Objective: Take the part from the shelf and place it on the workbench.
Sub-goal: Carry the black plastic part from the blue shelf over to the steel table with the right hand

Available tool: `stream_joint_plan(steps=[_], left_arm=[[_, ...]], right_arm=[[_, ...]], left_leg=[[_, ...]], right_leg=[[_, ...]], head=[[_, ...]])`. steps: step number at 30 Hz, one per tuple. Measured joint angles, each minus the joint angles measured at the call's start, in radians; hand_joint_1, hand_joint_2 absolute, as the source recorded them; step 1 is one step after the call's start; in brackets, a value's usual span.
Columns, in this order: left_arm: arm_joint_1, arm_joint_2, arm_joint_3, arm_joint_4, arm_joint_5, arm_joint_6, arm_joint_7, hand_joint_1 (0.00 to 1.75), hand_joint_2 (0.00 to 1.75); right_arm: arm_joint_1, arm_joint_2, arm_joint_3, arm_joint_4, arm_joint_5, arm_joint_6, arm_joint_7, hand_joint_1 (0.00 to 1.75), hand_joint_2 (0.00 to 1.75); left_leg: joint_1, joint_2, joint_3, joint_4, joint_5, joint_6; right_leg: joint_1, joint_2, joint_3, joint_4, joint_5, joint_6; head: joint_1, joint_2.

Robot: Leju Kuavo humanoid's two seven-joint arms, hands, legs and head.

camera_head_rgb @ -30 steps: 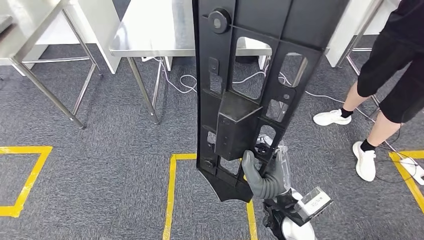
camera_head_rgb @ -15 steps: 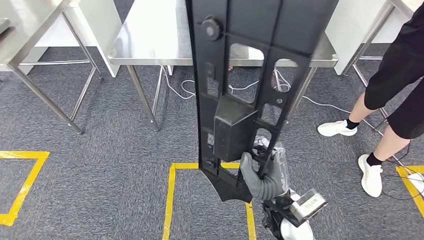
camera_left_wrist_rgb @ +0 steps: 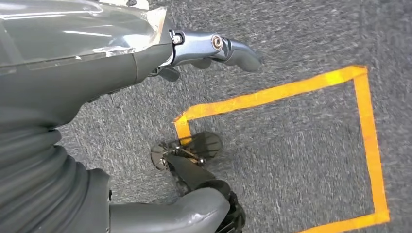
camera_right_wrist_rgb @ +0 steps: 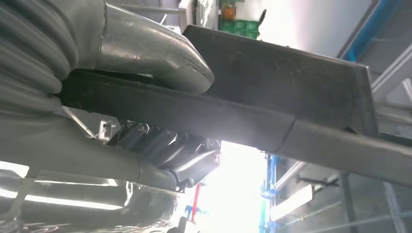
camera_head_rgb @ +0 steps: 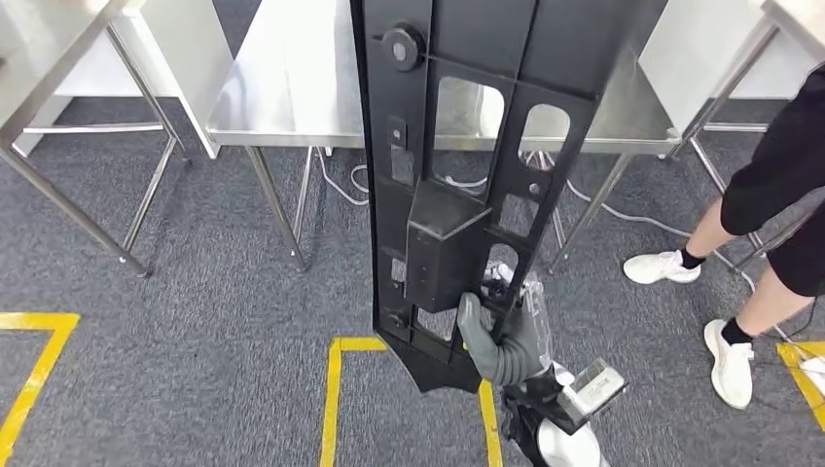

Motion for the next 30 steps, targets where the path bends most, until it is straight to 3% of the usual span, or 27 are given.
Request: stream_joint_plan(steps=[2,5,7,8,9,10,11,12,13,14,16,18,20,22,23,26,27,28,30], left_arm=[[0.0,0.0,0.0,0.0,0.0,0.0,0.0,0.0,1.75],[0.0,0.0,0.001,0.0,0.0,0.0,0.0,0.0,1.75],[0.0,0.0,0.001,0.0,-0.002,-0.001,0.0,0.0,1.75],[0.0,0.0,0.001,0.0,-0.003,-0.002,0.0,0.0,1.75],[0.0,0.0,0.001,0.0,-0.005,-0.003,0.0,0.0,1.75],[0.0,-0.001,0.001,0.001,-0.007,-0.003,0.001,0.0,1.75],[0.0,-0.001,0.001,0.002,-0.008,-0.003,0.001,0.0,1.75],[-0.001,-0.002,0.001,0.002,-0.008,-0.003,0.002,0.0,1.75],[-0.001,-0.002,0.001,0.003,-0.008,-0.003,0.003,0.0,1.75],[-0.002,-0.002,0.001,0.003,-0.008,-0.002,0.003,0.0,1.75],[-0.001,-0.001,0.001,0.003,-0.007,-0.002,0.001,0.0,1.75],[-0.002,-0.001,0.001,0.002,-0.005,-0.002,-0.002,0.0,1.75],[-0.001,0.0,0.001,0.002,-0.003,-0.001,-0.002,0.0,1.75],[0.001,0.001,0.001,0.002,-0.002,0.0,-0.002,0.0,1.75],[0.002,0.002,0.001,0.002,-0.002,0.0,-0.002,0.0,1.75],[0.005,0.003,0.001,0.003,-0.002,0.0,-0.002,0.0,1.75],[0.006,0.004,0.001,0.004,-0.002,-0.001,-0.002,0.0,1.75],[0.008,0.004,0.001,0.005,-0.002,-0.001,-0.003,0.0,1.75],[0.009,0.005,0.001,0.005,-0.001,-0.001,-0.004,0.0,1.75]], right_arm=[[-0.003,0.0,0.001,0.001,0.0,0.0,-0.001,1.75,1.75],[-0.004,-0.001,0.002,0.004,0.0,0.0,-0.002,1.75,1.75],[-0.004,-0.003,0.002,0.006,0.0,0.0,-0.002,1.75,1.75],[-0.004,-0.003,0.002,0.007,0.0,0.0,-0.001,1.75,1.75],[-0.005,-0.004,0.002,0.007,0.0,0.0,-0.001,1.75,1.75],[-0.004,-0.004,0.003,0.007,0.0,0.0,-0.001,1.75,1.75],[-0.005,-0.005,0.003,0.007,0.0,0.0,-0.001,1.75,1.75],[-0.006,-0.005,0.004,0.007,0.0,0.0,0.0,1.75,1.75],[-0.006,-0.005,0.004,0.007,0.0,0.0,0.0,1.75,1.75],[-0.008,-0.005,0.005,0.007,0.0,0.0,0.0,1.75,1.75],[-0.009,-0.004,0.005,0.007,-0.002,0.0,-0.002,1.75,1.75],[-0.013,-0.003,0.005,0.008,-0.004,0.0,-0.003,1.75,1.75],[-0.016,-0.003,0.005,0.009,-0.005,0.0,-0.004,1.75,1.75],[-0.015,-0.003,0.006,0.011,-0.005,0.0,-0.004,1.75,1.75],[-0.015,-0.003,0.006,0.012,-0.005,0.0,-0.004,1.75,1.75],[-0.017,-0.003,0.009,0.013,-0.007,-0.001,-0.004,1.75,1.75],[-0.019,-0.003,0.011,0.014,-0.009,-0.002,-0.004,1.75,1.75],[-0.02,-0.003,0.012,0.015,-0.01,-0.003,-0.004,1.75,1.75],[-0.025,-0.003,0.015,0.015,-0.012,-0.004,-0.005,1.75,1.75]], left_leg=[[-0.005,-0.007,0.024,-0.007,-0.013,0.019],[-0.017,-0.015,0.059,-0.01,-0.046,0.038],[-0.029,-0.022,0.093,-0.01,-0.073,0.046],[-0.035,-0.025,0.114,-0.01,-0.088,0.048],[-0.04,-0.028,0.13,-0.011,-0.103,0.05],[-0.044,-0.03,0.148,-0.01,-0.117,0.05],[-0.047,-0.031,0.16,-0.011,-0.129,0.049],[-0.047,-0.032,0.166,-0.014,-0.137,0.046],[-0.046,-0.032,0.175,-0.014,-0.14,0.042],[-0.044,-0.031,0.177,-0.011,-0.136,0.037],[-0.042,-0.027,0.158,0.038,-0.118,0.028],[-0.036,-0.024,0.093,0.142,-0.116,0.017],[-0.025,-0.021,0.011,0.236,-0.163,0.0],[-0.014,-0.016,-0.041,0.247,-0.203,-0.015],[-0.008,-0.014,-0.047,0.213,-0.188,-0.02],[0.0,-0.01,-0.02,0.04,-0.033,-0.021],[-0.002,-0.009,-0.011,0.005,0.0,-0.017],[-0.005,-0.009,-0.007,-0.012,0.011,-0.01],[-0.008,-0.011,0.012,-0.022,0.001,0.01]], right_leg=[[0.001,-0.002,-0.051,0.084,0.004,-0.002],[0.009,-0.002,-0.199,0.256,-0.048,-0.025],[0.02,-0.001,-0.258,0.266,-0.079,-0.032],[0.027,-0.001,-0.265,0.228,-0.066,-0.03],[0.034,-0.001,-0.263,0.174,-0.025,-0.027],[0.04,-0.001,-0.258,0.122,0.035,-0.025],[0.046,-0.001,-0.252,0.081,0.09,-0.029],[0.053,0.0,-0.243,0.057,0.132,-0.041],[0.056,0.001,-0.235,0.044,0.15,-0.055],[0.057,0.004,-0.221,0.035,0.149,-0.072],[0.048,0.006,-0.188,0.012,0.143,-0.092],[0.039,0.007,-0.154,-0.004,0.13,-0.105],[0.035,0.008,-0.127,-0.008,0.111,-0.108],[0.031,0.012,-0.1,-0.008,0.089,-0.103],[0.028,0.013,-0.085,-0.008,0.077,-0.099],[0.025,0.015,-0.046,-0.009,0.039,-0.082],[0.026,0.015,-0.039,-0.012,0.026,-0.075],[0.029,0.016,-0.028,-0.011,0.022,-0.066],[0.033,0.015,-0.01,-0.012,0.018,-0.05]], head=[[0.004,0.0],[0.006,0.0],[0.007,0.0],[0.008,0.0],[0.008,0.0],[0.005,0.0],[0.002,0.0],[-0.002,0.0],[-0.005,0.0],[-0.005,0.0],[-0.004,0.0],[-0.004,0.0],[-0.006,0.0],[-0.006,0.0],[-0.006,0.0],[-0.007,0.0],[-0.007,0.0],[-0.007,0.0],[-0.005,0.0]])
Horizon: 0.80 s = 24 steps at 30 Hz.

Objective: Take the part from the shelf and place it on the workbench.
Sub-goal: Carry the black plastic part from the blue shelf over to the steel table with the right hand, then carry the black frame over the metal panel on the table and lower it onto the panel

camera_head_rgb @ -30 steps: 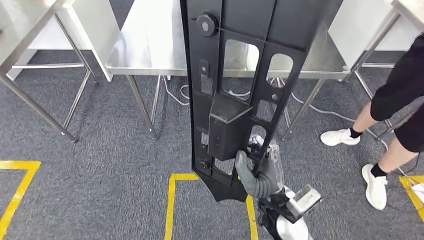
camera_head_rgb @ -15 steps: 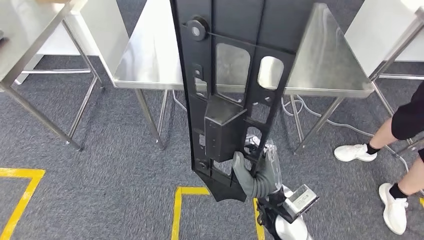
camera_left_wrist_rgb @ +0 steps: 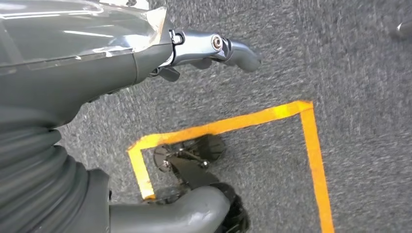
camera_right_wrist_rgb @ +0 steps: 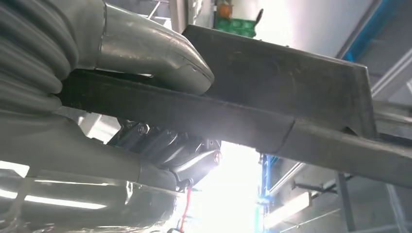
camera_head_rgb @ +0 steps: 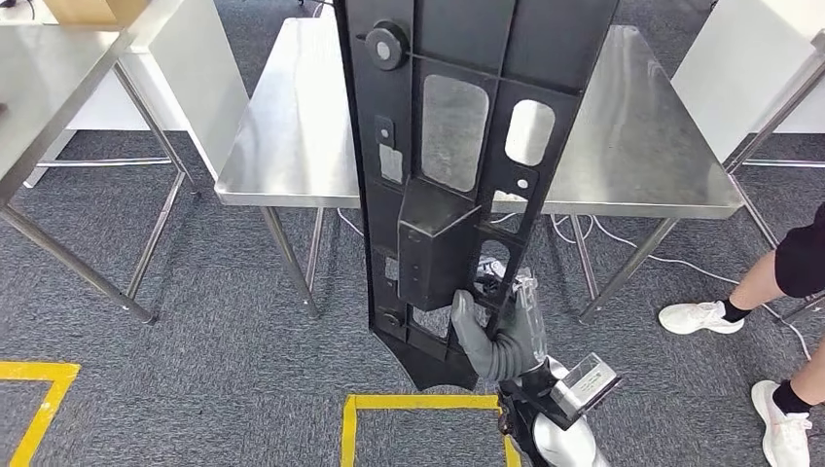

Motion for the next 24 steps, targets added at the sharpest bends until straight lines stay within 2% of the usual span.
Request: stream_joint_plan(steps=[1,2,3,5,6,7,8,10,11,12,13,14,16,17,18,21,22,23,24], left_arm=[[0.0,0.0,0.0,0.0,0.0,0.0,-0.001,0.0,1.75],[0.0,0.0,0.0,0.0,0.0,-0.001,-0.002,0.0,1.75],[0.0,0.001,0.001,-0.001,0.0,-0.001,-0.002,0.0,1.75],[0.001,0.001,0.003,0.0,0.0,-0.002,-0.003,0.0,1.75],[0.001,0.002,0.003,0.0,0.0,-0.002,-0.003,0.0,1.75],[0.002,0.002,0.004,0.0,0.0,-0.002,-0.003,0.0,1.75],[0.003,0.002,0.004,0.0,-0.001,-0.003,-0.003,0.0,1.75],[0.004,0.002,0.004,0.0,-0.001,-0.004,-0.005,0.0,1.75],[0.004,0.002,0.004,0.001,-0.001,-0.004,-0.006,0.0,1.75],[0.004,0.003,0.004,0.001,-0.001,-0.004,-0.007,0.0,1.75],[0.005,0.004,0.005,0.002,-0.001,-0.004,-0.008,0.0,1.75],[0.006,0.005,0.005,0.002,-0.001,-0.004,-0.009,0.0,1.75],[0.007,0.006,0.005,0.001,-0.001,-0.004,-0.01,0.0,1.75],[0.008,0.006,0.004,0.001,-0.002,-0.004,-0.011,0.0,1.75],[0.007,0.006,0.004,0.001,-0.002,-0.004,-0.012,0.0,1.75],[0.01,0.008,0.005,0.001,-0.004,-0.003,-0.012,0.0,1.75],[0.012,0.008,0.005,0.001,-0.004,-0.003,-0.012,0.0,1.75],[0.013,0.009,0.005,0.001,-0.004,-0.003,-0.012,0.0,1.75],[0.015,0.009,0.005,0.001,-0.004,-0.003,-0.012,0.0,1.75]], right_arm=[[-0.003,0.0,0.002,0.0,0.0,0.0,0.0,1.75,1.75],[-0.007,0.0,0.003,0.0,-0.002,-0.001,0.0,1.75,1.75],[-0.011,0.0,0.005,0.0,-0.003,-0.002,0.001,1.75,1.75],[-0.015,-0.001,0.008,0.002,-0.007,-0.005,0.003,1.75,1.75],[-0.016,-0.002,0.009,0.003,-0.01,-0.007,0.004,1.75,1.75],[-0.016,-0.003,0.01,0.005,-0.012,-0.01,0.006,1.75,1.75],[-0.016,-0.004,0.011,0.006,-0.015,-0.012,0.007,1.75,1.75],[-0.016,-0.007,0.013,0.007,-0.021,-0.016,0.007,1.75,1.75],[-0.017,-0.009,0.015,0.009,-0.024,-0.017,0.007,1.75,1.75],[-0.018,-0.011,0.016,0.01,-0.028,-0.018,0.007,1.75,1.75],[-0.018,-0.013,0.017,0.011,-0.032,-0.018,0.007,1.75,1.75],[-0.02,-0.015,0.017,0.013,-0.037,-0.018,0.007,1.75,1.75],[-0.023,-0.017,0.018,0.014,-0.045,-0.019,0.005,1.75,1.75],[-0.027,-0.018,0.019,0.014,-0.048,-0.019,0.005,1.75,1.75],[-0.03,-0.018,0.019,0.014,-0.05,-0.019,0.004,1.75,1.75],[-0.032,-0.019,0.021,0.017,-0.051,-0.02,0.004,1.75,1.75],[-0.031,-0.019,0.021,0.019,-0.051,-0.02,0.004,1.75,1.75],[-0.031,-0.02,0.022,0.02,-0.051,-0.02,0.004,1.75,1.75],[-0.031,-0.02,0.023,0.021,-0.051,-0.02,0.004,1.75,1.75]], left_leg=[[0.0,-0.002,0.014,-0.006,-0.003,0.01],[0.0,-0.003,0.03,-0.008,-0.006,0.018],[0.0,-0.004,0.044,-0.01,-0.01,0.023],[-0.003,-0.006,0.059,-0.009,-0.028,0.025],[-0.005,-0.007,0.067,-0.009,-0.038,0.025],[-0.007,-0.008,0.078,-0.009,-0.048,0.025],[-0.008,-0.009,0.091,-0.009,-0.058,0.024],[-0.01,-0.012,0.118,-0.01,-0.081,0.02],[-0.01,-0.012,0.131,-0.01,-0.091,0.016],[-0.01,-0.012,0.139,-0.011,-0.1,0.01],[-0.01,-0.011,0.146,-0.01,-0.107,0.003],[-0.009,-0.009,0.153,-0.007,-0.112,-0.003],[-0.007,-0.004,0.158,0.012,-0.118,-0.011],[-0.006,-0.002,0.148,0.039,-0.125,-0.014],[-0.005,-0.001,0.124,0.083,-0.137,-0.018],[-0.006,-0.001,-0.008,0.254,-0.187,-0.023],[-0.009,-0.001,-0.045,0.279,-0.187,-0.019],[-0.013,-0.001,-0.066,0.27,-0.168,-0.011],[-0.021,-0.001,-0.071,0.227,-0.128,0.002]], right_leg=[[0.0,-0.003,0.005,0.013,-0.001,0.006],[-0.001,-0.005,-0.007,0.04,-0.007,0.007],[-0.002,-0.008,-0.034,0.088,-0.02,0.004],[-0.004,-0.01,-0.115,0.204,-0.054,-0.006],[-0.004,-0.01,-0.154,0.243,-0.068,-0.009],[-0.004,-0.01,-0.181,0.251,-0.067,-0.004],[-0.004,-0.01,-0.192,0.229,-0.047,0.005],[-0.004,-0.012,-0.178,0.122,0.036,0.026],[-0.002,-0.016,-0.171,0.075,0.062,0.024],[0.002,-0.021,-0.162,0.047,0.078,0.015],[0.005,-0.025,-0.16,0.038,0.082,0.0],[0.008,-0.025,-0.157,0.035,0.074,-0.014],[0.003,-0.02,-0.134,0.03,0.074,-0.034],[0.001,-0.018,-0.12,0.028,0.068,-0.043],[0.0,-0.016,-0.107,0.026,0.062,-0.048],[0.009,-0.011,-0.081,0.025,0.038,-0.058],[0.013,-0.008,-0.071,0.025,0.029,-0.059],[0.017,-0.006,-0.059,0.025,0.019,-0.06],[0.021,-0.005,-0.045,0.025,0.008,-0.061]], head=[[0.0,0.0],[0.002,0.0],[0.004,0.0],[0.01,0.0],[0.012,0.0],[0.013,0.0],[0.014,0.0],[0.015,0.0],[0.014,0.0],[0.014,0.0],[0.012,0.0],[0.011,0.0],[0.01,0.0],[0.01,0.0],[0.008,0.0],[0.006,0.0],[0.006,0.0],[0.006,0.0],[0.007,0.0]])
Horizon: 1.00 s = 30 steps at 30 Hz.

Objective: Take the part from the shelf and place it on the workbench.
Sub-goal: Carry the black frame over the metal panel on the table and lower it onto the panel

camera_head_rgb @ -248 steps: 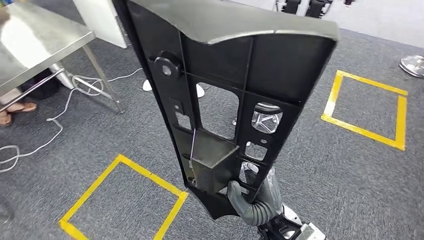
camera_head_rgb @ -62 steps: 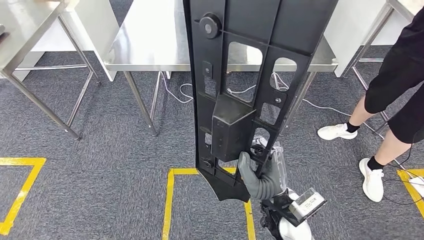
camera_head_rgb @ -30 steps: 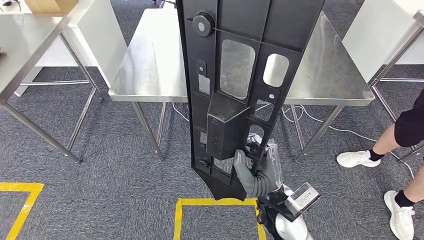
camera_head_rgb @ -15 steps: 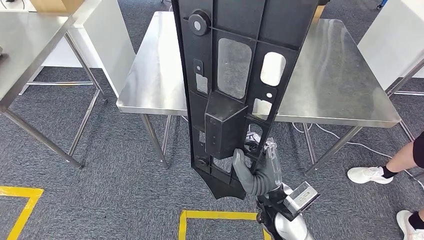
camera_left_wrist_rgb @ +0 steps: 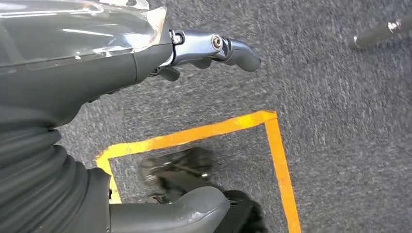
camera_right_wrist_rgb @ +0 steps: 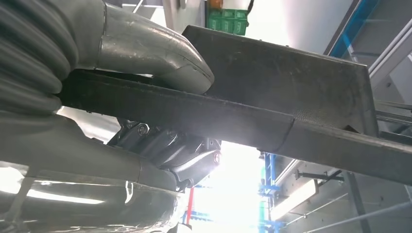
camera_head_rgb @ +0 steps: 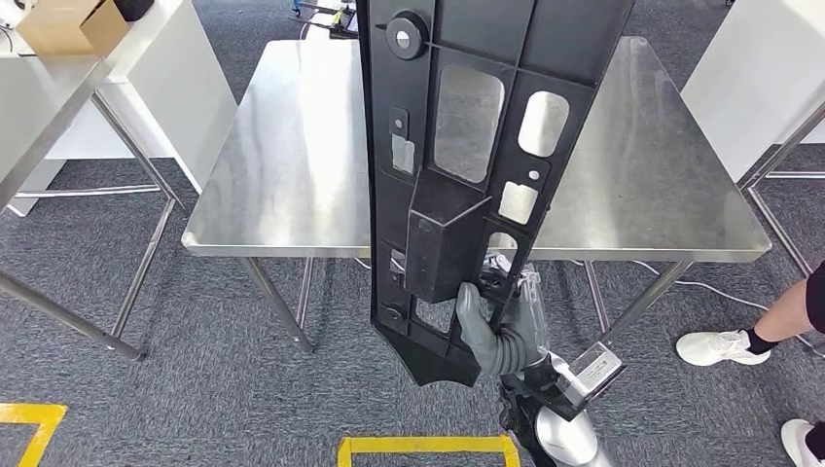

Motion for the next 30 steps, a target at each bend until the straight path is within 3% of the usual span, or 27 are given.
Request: stream_joint_plan(steps=[2,3,4,5,7,8,10,12,14,15,16,17,18,19,20,21,22,24,25,27,28,29,30], left_arm=[[0.002,0.005,0.0,0.0,0.0,0.0,0.0,0.0,1.75],[0.003,0.008,0.001,0.0,0.0,0.0,0.0,0.0,1.75],[0.003,0.013,0.001,0.0,-0.001,0.001,0.0,0.0,1.75],[0.004,0.016,0.001,0.0,-0.001,0.001,-0.001,0.0,1.75],[0.005,0.018,0.001,0.0,-0.001,0.001,-0.002,0.0,1.75],[0.004,0.018,0.001,0.0,-0.001,0.001,-0.002,0.0,1.75],[0.003,0.018,0.001,0.0,-0.002,0.0,-0.002,0.0,1.75],[0.002,0.017,0.001,0.0,-0.004,-0.003,-0.002,0.0,1.75],[0.003,0.015,0.001,0.0,-0.007,-0.006,-0.001,0.0,1.75],[0.004,0.014,0.0,0.0,-0.008,-0.006,0.0,0.0,1.75],[0.004,0.014,0.0,0.0,-0.009,-0.006,0.0,0.0,1.75],[0.004,0.016,0.0,0.001,-0.009,-0.006,0.001,0.0,1.75],[0.004,0.017,0.0,0.001,-0.01,-0.006,0.001,0.0,1.75],[0.004,0.02,0.0,0.001,-0.011,-0.005,0.002,0.0,1.75],[0.004,0.022,0.0,0.001,-0.012,-0.005,0.002,0.0,1.75],[0.003,0.022,0.0,0.0,-0.013,-0.005,0.002,0.0,1.75],[0.001,0.023,0.0,0.0,-0.013,-0.004,0.002,0.0,1.75],[-0.003,0.021,0.0,-0.001,-0.014,-0.005,0.001,0.0,1.75],[-0.005,0.02,0.0,-0.001,-0.014,-0.005,0.001,0.0,1.75],[-0.005,0.019,-0.001,-0.001,-0.014,-0.005,0.001,0.0,1.75],[-0.005,0.019,-0.001,0.0,-0.014,-0.005,0.001,0.0,1.75],[-0.004,0.019,-0.001,0.0,-0.014,-0.005,0.001,0.0,1.75],[-0.004,0.019,-0.001,0.0,-0.014,-0.005,0.001,0.0,1.75]], right_arm=[[0.0,0.0,0.0,0.001,0.0,0.0,0.0,1.75,1.75],[0.0,0.0,0.0,0.002,0.0,0.0,0.0,1.75,1.75],[0.0,0.0,0.001,0.003,-0.001,0.0,-0.001,1.75,1.75],[0.001,0.0,0.002,0.005,-0.001,0.0,-0.001,1.75,1.75],[0.0,0.0,0.004,0.004,-0.002,-0.002,-0.002,1.75,1.75],[-0.002,0.0,0.005,0.004,-0.003,-0.004,-0.002,1.75,1.75],[-0.007,-0.001,0.005,0.003,-0.004,-0.009,-0.003,1.75,1.75],[-0.007,-0.003,0.006,0.003,-0.005,-0.014,-0.003,1.75,1.75],[-0.006,-0.006,0.007,0.003,-0.005,-0.017,-0.002,1.75,1.75],[-0.005,-0.007,0.007,0.003,-0.005,-0.018,-0.002,1.75,1.75],[-0.005,-0.008,0.008,0.003,-0.005,-0.019,-0.002,1.75,1.75],[-0.004,-0.008,0.008,0.005,-0.005,-0.02,-0.001,1.75,1.75],[-0.003,-0.009,0.008,0.007,-0.006,-0.02,0.0,1.75,1.75],[-0.001,-0.009,0.009,0.008,-0.006,-0.02,0.001,1.75,1.75],[0.002,-0.008,0.01,0.009,-0.006,-0.02,0.002,1.75,1.75],[0.002,-0.007,0.01,0.008,-0.006,-0.02,0.003,1.75,1.75],[0.002,-0.005,0.01,0.006,-0.007,-0.02,0.003,1.75,1.75],[-0.005,-0.001,0.009,0.002,-0.008,-0.02,0.002,1.75,1.75],[-0.007,0.0,0.008,0.0,-0.008,-0.021,0.002,1.75,1.75],[-0.009,0.001,0.008,-0.001,-0.008,-0.021,0.002,1.75,1.75],[-0.008,0.002,0.008,-0.001,-0.008,-0.021,0.002,1.75,1.75],[-0.008,0.002,0.008,-0.001,-0.008,-0.021,0.002,1.75,1.75],[-0.008,0.002,0.008,-0.001,-0.008,-0.02,0.002,1.75,1.75]], left_leg=[[-0.023,-0.004,0.015,-0.118,0.104,0.037],[-0.033,-0.008,0.027,-0.165,0.139,0.054],[-0.041,-0.012,0.037,-0.193,0.156,0.066],[-0.044,-0.016,0.048,-0.21,0.154,0.075],[-0.042,-0.017,0.088,-0.257,0.152,0.085],[-0.038,-0.016,0.111,-0.278,0.152,0.087],[-0.026,-0.016,0.146,-0.305,0.148,0.084],[-0.015,-0.016,0.166,-0.312,0.133,0.072],[0.0,-0.018,0.188,-0.313,0.111,0.051],[0.008,-0.02,0.203,-0.312,0.099,0.04],[0.015,-0.021,0.217,-0.31,0.086,0.028],[0.018,-0.022,0.228,-0.303,0.069,0.015],[0.018,-0.023,0.231,-0.294,0.051,0.003],[0.018,-0.022,0.236,-0.285,0.029,-0.007],[0.019,-0.02,0.241,-0.275,0.011,-0.016],[0.023,-0.016,0.249,-0.271,-0.005,-0.025],[0.028,-0.012,0.262,-0.265,-0.016,-0.033],[0.034,-0.004,0.25,-0.204,-0.035,-0.041],[0.034,-0.001,0.219,-0.142,-0.049,-0.04],[0.032,0.001,0.116,0.003,-0.099,-0.035],[0.03,0.001,0.068,0.048,-0.123,-0.031],[0.027,0.001,0.033,0.062,-0.134,-0.025],[0.024,0.001,0.013,0.04,-0.123,-0.019]], right_leg=[[0.005,0.001,0.024,-0.003,-0.022,0.0],[0.005,0.003,0.033,-0.008,-0.03,0.002],[0.003,0.005,0.041,-0.019,-0.035,0.006],[0.003,0.006,0.054,-0.028,-0.032,0.013],[0.002,0.006,0.07,-0.032,-0.02,0.028],[0.003,0.004,0.066,-0.009,-0.016,0.034],[-0.001,0.003,0.004,0.091,-0.031,0.036],[-0.011,0.002,-0.093,0.207,-0.076,0.039],[-0.03,0.002,-0.156,0.232,-0.105,0.058],[-0.043,0.001,-0.166,0.2,-0.091,0.078],[-0.058,0.0,-0.166,0.147,-0.05,0.108],[-0.072,-0.006,-0.165,0.086,0.01,0.14],[-0.082,-0.017,-0.162,0.041,0.057,0.154],[-0.088,-0.026,-0.159,0.015,0.093,0.154],[-0.092,-0.033,-0.16,0.008,0.104,0.141],[-0.093,-0.035,-0.152,0.016,0.095,0.119],[-0.093,-0.028,-0.145,0.019,0.09,0.104],[-0.087,-0.021,-0.122,0.022,0.08,0.085],[-0.082,-0.019,-0.111,0.02,0.075,0.076],[-0.073,-0.017,-0.088,0.015,0.059,0.063],[-0.069,-0.015,-0.076,0.013,0.049,0.059],[-0.067,-0.013,-0.062,0.012,0.037,0.057],[-0.066,-0.012,-0.045,0.011,0.024,0.057]], head=[[0.004,0.0],[0.007,0.0],[0.007,0.0],[0.009,0.0],[0.003,0.0],[0.002,0.0],[0.001,0.0],[0.001,0.0],[0.001,0.0],[0.001,0.0],[0.002,0.0],[0.006,0.0],[0.009,0.0],[0.009,0.0],[0.009,0.0],[0.002,0.0],[-0.005,0.0],[-0.015,0.0],[-0.019,0.0],[-0.021,0.0],[-0.021,0.0],[-0.021,0.0],[-0.021,0.0]])
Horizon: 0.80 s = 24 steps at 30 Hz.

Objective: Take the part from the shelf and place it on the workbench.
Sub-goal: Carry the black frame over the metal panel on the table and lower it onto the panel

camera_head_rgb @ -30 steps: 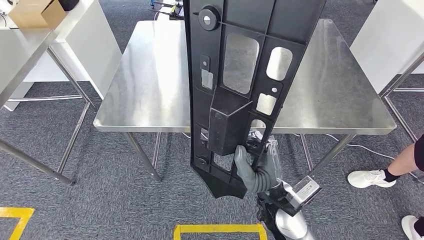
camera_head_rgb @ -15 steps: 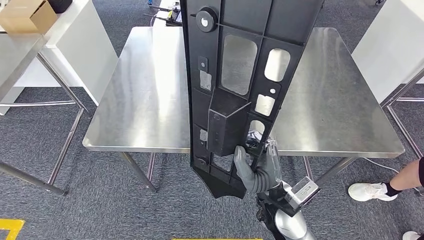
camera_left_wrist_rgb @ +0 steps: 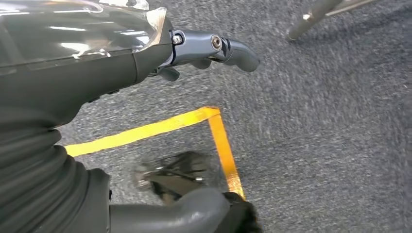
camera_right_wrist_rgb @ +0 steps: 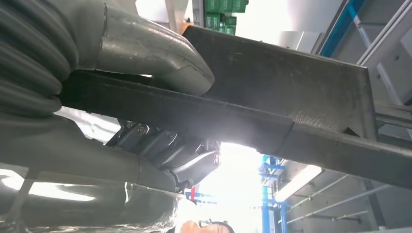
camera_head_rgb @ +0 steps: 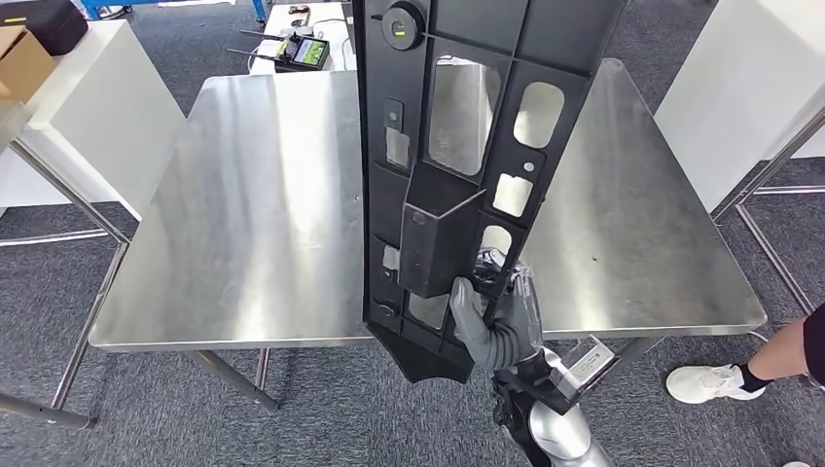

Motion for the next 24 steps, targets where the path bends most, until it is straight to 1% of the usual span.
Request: stream_joint_plan(steps=[1,2,3,4,5,6,7,8,9,10,11,12,13,14,15,16,17,18,19,20,21,22,24], left_arm=[[0.001,0.0,0.0,0.0,0.0,0.0,0.0,0.0,1.75],[0.002,0.0,0.0,0.0,0.0,0.0,0.0,0.0,1.75],[0.004,0.001,0.0,0.001,0.0,0.001,0.0,0.0,1.75],[0.007,0.002,0.0,0.002,0.0,0.002,0.0,0.0,1.75],[0.01,0.002,0.0,0.002,0.0,0.003,0.0,0.0,1.75],[0.012,0.003,0.0,0.003,0.0,0.003,0.0,0.0,1.75],[0.011,0.002,0.0,0.003,0.0,0.003,0.0,0.0,1.75],[0.01,0.001,0.0,0.003,0.0,0.003,-0.001,0.0,1.75],[0.007,0.0,0.0,0.002,-0.001,0.003,-0.002,0.0,1.75],[0.005,-0.001,0.0,0.002,-0.001,0.003,-0.003,0.0,1.75],[0.004,-0.001,0.0,0.002,-0.001,0.003,-0.003,0.0,1.75],[0.004,-0.001,0.0,0.002,-0.002,0.003,-0.003,0.0,1.75],[0.004,-0.001,0.0,0.002,-0.001,0.005,-0.001,0.0,1.75],[0.005,-0.002,0.0,0.002,0.001,0.011,0.001,0.0,1.75],[0.006,-0.003,0.001,0.002,0.005,0.02,0.003,0.0,1.75],[0.006,-0.005,0.002,0.002,0.01,0.03,0.005,0.0,1.75],[0.006,-0.01,0.004,0.003,0.015,0.039,0.005,0.0,1.75],[0.004,-0.016,0.007,0.004,0.017,0.044,0.005,0.0,1.75],[0.001,-0.021,0.009,0.004,0.018,0.046,0.006,0.0,1.75],[-0.003,-0.026,0.01,0.005,0.016,0.046,0.008,0.0,1.75],[-0.007,-0.029,0.011,0.005,0.013,0.045,0.013,0.0,1.75],[-0.01,-0.031,0.012,0.005,0.009,0.043,0.02,0.0,1.75],[-0.016,-0.036,0.013,0.005,0.002,0.039,0.033,0.0,1.75]], right_arm=[[0.0,0.0,0.0,0.0,0.0,0.0,0.0,1.75,1.75],[0.0,0.0,0.0,0.0,0.0,0.0,0.0,1.75,1.75],[0.001,0.0,0.0,0.001,0.0,0.0,0.001,1.75,1.75],[0.001,0.0,0.0,0.002,0.0,0.0,0.001,1.75,1.75],[0.002,0.0,0.0,0.002,0.0,0.0,0.003,1.75,1.75],[0.001,0.0,0.0,0.002,0.0,0.0,0.004,1.75,1.75],[0.0,0.0,0.0,0.001,0.0,0.0,0.004,1.75,1.75],[-0.002,0.0,0.0,0.0,0.0,0.0,0.004,1.75,1.75],[-0.006,-0.001,0.0,-0.001,0.0,0.0,0.004,1.75,1.75],[-0.009,-0.001,0.0,-0.001,0.0,0.0,0.004,1.75,1.75],[-0.011,-0.001,0.0,-0.001,0.0,0.0,0.006,1.75,1.75],[-0.012,-0.001,0.001,-0.001,0.001,0.0,0.009,1.75,1.75],[-0.013,-0.001,0.001,-0.001,0.013,-0.002,0.019,1.75,1.75],[-0.017,0.001,0.005,0.002,0.046,-0.009,0.037,1.75,1.75],[-0.03,0.006,0.013,0.014,0.112,-0.024,0.062,1.75,1.75],[-0.051,0.015,0.026,0.034,0.198,-0.045,0.089,1.75,1.75],[-0.078,0.028,0.044,0.065,0.295,-0.07,0.115,1.75,1.75],[-0.109,0.044,0.066,0.103,0.39,-0.096,0.139,1.75,1.75],[-0.141,0.061,0.091,0.144,0.477,-0.117,0.163,1.75,1.75],[-0.178,0.079,0.12,0.188,0.571,-0.134,0.2,1.75,1.75],[-0.221,0.098,0.152,0.236,0.674,-0.144,0.25,1.75,1.75],[-0.27,0.119,0.187,0.289,0.785,-0.144,0.313,1.75,1.75],[-0.368,0.162,0.249,0.408,0.985,-0.126,0.43,1.75,1.75]], left_leg=[[-0.004,0.001,-0.006,-0.05,0.042,0.008],[-0.01,0.002,-0.005,-0.115,0.11,0.018],[-0.017,0.001,-0.005,-0.169,0.172,0.028],[-0.023,-0.003,-0.001,-0.206,0.22,0.037],[-0.028,-0.007,0.003,-0.225,0.246,0.045],[-0.031,-0.011,0.01,-0.228,0.245,0.049],[-0.029,-0.015,0.025,-0.234,0.246,0.053],[-0.028,-0.016,0.04,-0.241,0.246,0.056],[-0.028,-0.016,0.056,-0.246,0.242,0.059],[-0.028,-0.018,0.069,-0.251,0.237,0.063],[-0.03,-0.019,0.078,-0.253,0.23,0.066],[-0.032,-0.02,0.086,-0.253,0.222,0.07],[-0.035,-0.022,0.096,-0.253,0.213,0.072],[-0.038,-0.025,0.108,-0.253,0.203,0.074],[-0.042,-0.028,0.122,-0.253,0.192,0.076],[-0.047,-0.03,0.139,-0.253,0.181,0.077],[-0.051,-0.03,0.15,-0.254,0.17,0.078],[-0.055,-0.031,0.162,-0.253,0.161,0.078],[-0.056,-0.032,0.165,-0.252,0.154,0.078],[-0.055,-0.034,0.165,-0.251,0.151,0.076],[-0.054,-0.035,0.165,-0.25,0.15,0.073],[-0.049,-0.035,0.161,-0.25,0.15,0.07],[-0.043,-0.034,0.161,-0.253,0.15,0.064]], right_leg=[[0.0,0.001,0.017,-0.001,-0.013,0.0],[0.0,0.002,0.03,-0.002,-0.026,0.002],[0.002,0.006,0.045,-0.003,-0.039,0.007],[0.005,0.008,0.053,-0.006,-0.051,0.013],[0.009,0.012,0.064,-0.006,-0.059,0.02],[0.015,0.015,0.077,-0.008,-0.063,0.028],[0.02,0.015,0.082,-0.007,-0.066,0.033],[0.024,0.015,0.086,0.007,-0.065,0.035],[0.026,0.014,0.072,0.036,-0.067,0.035],[0.028,0.012,0.044,0.083,-0.074,0.031],[0.029,0.011,0.004,0.143,-0.089,0.024],[0.033,0.011,-0.043,0.2,-0.112,0.017],[0.036,0.011,-0.085,0.238,-0.137,0.012],[0.04,0.011,-0.116,0.25,-0.153,0.01],[0.046,0.011,-0.131,0.227,-0.145,0.013],[0.053,0.011,-0.134,0.179,-0.113,0.018],[0.062,0.013,-0.129,0.122,-0.056,0.021],[0.069,0.016,-0.126,0.071,0.0,0.019],[0.075,0.017,-0.119,0.038,0.042,0.009],[0.078,0.019,-0.117,0.02,0.071,-0.003],[0.077,0.018,-0.116,0.015,0.08,-0.014],[0.078,0.018,-0.111,0.012,0.086,-0.021],[0.078,0.019,-0.11,0.01,0.093,-0.024]], head=[[0.0,0.0],[0.0,0.0],[-0.001,0.0],[-0.002,0.0],[-0.003,0.0],[-0.004,0.0],[-0.004,0.0],[-0.005,0.0],[-0.004,0.0],[-0.004,0.0],[-0.003,0.0],[-0.002,0.0],[-0.002,0.0],[-0.001,0.0],[0.0,0.0],[0.0,0.0],[0.001,0.0],[-0.004,0.0],[-0.007,0.0],[-0.011,0.0],[-0.014,0.0],[-0.012,0.0],[-0.011,0.0]])
